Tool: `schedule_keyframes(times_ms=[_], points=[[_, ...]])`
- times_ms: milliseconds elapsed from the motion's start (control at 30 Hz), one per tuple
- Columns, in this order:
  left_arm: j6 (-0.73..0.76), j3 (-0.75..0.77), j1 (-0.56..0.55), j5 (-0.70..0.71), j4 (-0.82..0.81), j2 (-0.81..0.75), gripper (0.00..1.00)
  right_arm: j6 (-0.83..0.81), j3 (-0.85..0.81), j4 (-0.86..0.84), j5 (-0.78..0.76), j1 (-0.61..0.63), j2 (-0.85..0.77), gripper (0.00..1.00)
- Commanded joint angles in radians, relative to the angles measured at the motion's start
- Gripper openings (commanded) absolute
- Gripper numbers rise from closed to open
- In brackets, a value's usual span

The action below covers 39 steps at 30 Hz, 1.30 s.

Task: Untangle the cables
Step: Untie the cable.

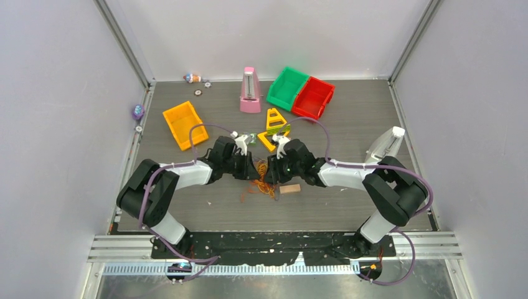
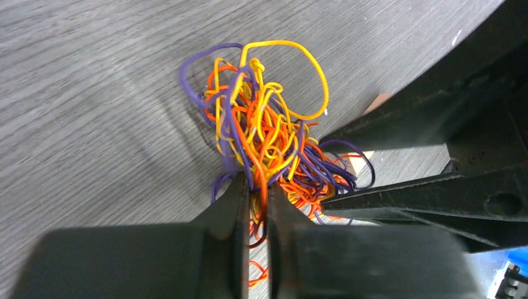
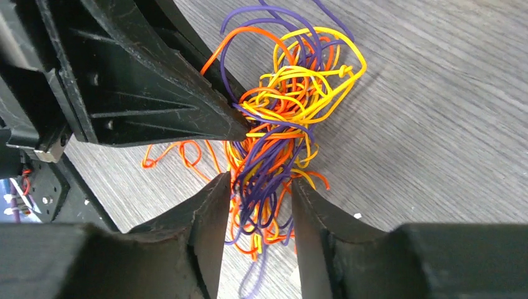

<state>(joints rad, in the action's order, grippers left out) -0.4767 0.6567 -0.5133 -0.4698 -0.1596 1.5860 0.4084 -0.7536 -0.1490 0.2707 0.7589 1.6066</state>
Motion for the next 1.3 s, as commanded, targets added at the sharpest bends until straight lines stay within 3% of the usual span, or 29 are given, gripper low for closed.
schedule_keyframes(times_ms=[0, 200, 267, 333, 567, 633, 700, 833, 967, 1267], points=[[-0.002, 0.03, -0.003, -0.028, -0.052, -0.006, 0.0, 0.008, -0.009, -0.036, -0.046, 0.0, -0.034, 0.5], [0.012, 0.024, -0.003, -0.012, -0.038, -0.025, 0.0, 0.004, 0.028, -0.029, -0.094, -0.005, -0.084, 0.53], [0.012, 0.025, -0.004, -0.017, -0.04, -0.024, 0.0, 0.001, 0.027, -0.029, -0.087, -0.007, -0.081, 0.37], [0.012, 0.024, -0.004, -0.019, -0.041, -0.024, 0.0, 0.0, 0.019, -0.028, -0.064, -0.007, -0.063, 0.29], [0.012, 0.011, -0.003, -0.071, -0.079, -0.038, 0.0, -0.011, -0.027, -0.026, 0.027, -0.005, 0.023, 0.3], [0.012, 0.004, -0.004, -0.083, -0.093, -0.049, 0.0, -0.018, -0.024, -0.005, -0.008, -0.004, 0.011, 0.12], [0.015, -0.003, -0.004, -0.083, -0.097, -0.064, 0.0, -0.024, -0.016, 0.036, -0.092, -0.006, -0.016, 0.06], [0.014, -0.019, 0.012, -0.054, -0.082, -0.099, 0.0, 0.006, 0.026, 0.107, -0.281, -0.055, -0.094, 0.05], [-0.027, -0.084, 0.08, -0.082, -0.149, -0.147, 0.0, 0.054, 0.113, 0.115, -0.378, -0.15, -0.221, 0.05], [-0.073, -0.148, 0.149, -0.135, -0.245, -0.167, 0.0, 0.032, 0.178, 0.117, -0.36, -0.244, -0.345, 0.05]])
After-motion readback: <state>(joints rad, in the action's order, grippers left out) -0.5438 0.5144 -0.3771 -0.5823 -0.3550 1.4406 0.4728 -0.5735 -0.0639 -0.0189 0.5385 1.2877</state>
